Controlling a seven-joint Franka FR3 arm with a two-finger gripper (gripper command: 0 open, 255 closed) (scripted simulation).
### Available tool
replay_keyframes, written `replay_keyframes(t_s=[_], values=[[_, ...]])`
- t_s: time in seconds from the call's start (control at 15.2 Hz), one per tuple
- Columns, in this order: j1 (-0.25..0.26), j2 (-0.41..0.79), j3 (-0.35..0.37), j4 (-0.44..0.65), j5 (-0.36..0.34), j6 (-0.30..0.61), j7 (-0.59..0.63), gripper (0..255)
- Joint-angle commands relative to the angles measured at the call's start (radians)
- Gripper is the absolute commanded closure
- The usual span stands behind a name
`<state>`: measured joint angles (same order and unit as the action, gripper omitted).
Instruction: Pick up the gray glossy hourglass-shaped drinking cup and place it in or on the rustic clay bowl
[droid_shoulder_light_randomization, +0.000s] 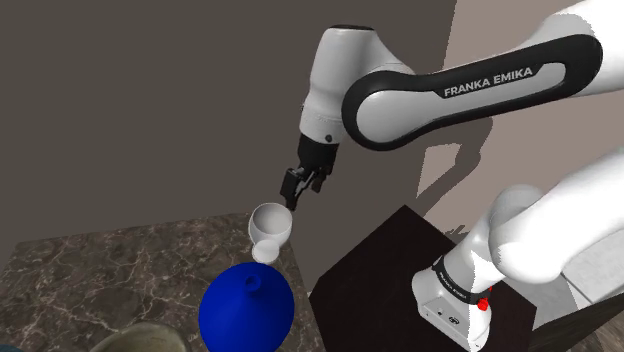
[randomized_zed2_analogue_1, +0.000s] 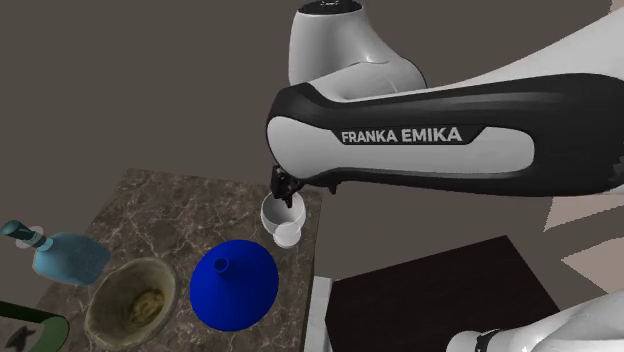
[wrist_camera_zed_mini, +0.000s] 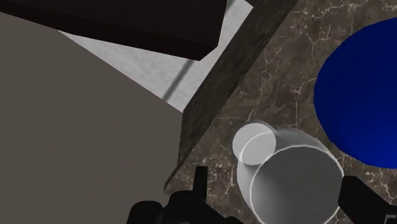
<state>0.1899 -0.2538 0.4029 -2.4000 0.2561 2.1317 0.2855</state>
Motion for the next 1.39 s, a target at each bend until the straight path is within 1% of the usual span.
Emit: replay_keyframes(t_s=[0.0,0.2,0.4,0.92,1.32], values=[[0.010,0.065,0.030,0.033,-0.002,0.046,0.039,0],[0.022,0.170,0.065,0.088,-0.025,0.112,0.097,0],[0.039,0.277,0.092,0.152,-0.065,0.169,0.160,0],[0.053,0.354,0.095,0.121,-0.100,0.272,0.186,0],[0.053,0.354,0.094,0.121,-0.100,0.272,0.186,0]])
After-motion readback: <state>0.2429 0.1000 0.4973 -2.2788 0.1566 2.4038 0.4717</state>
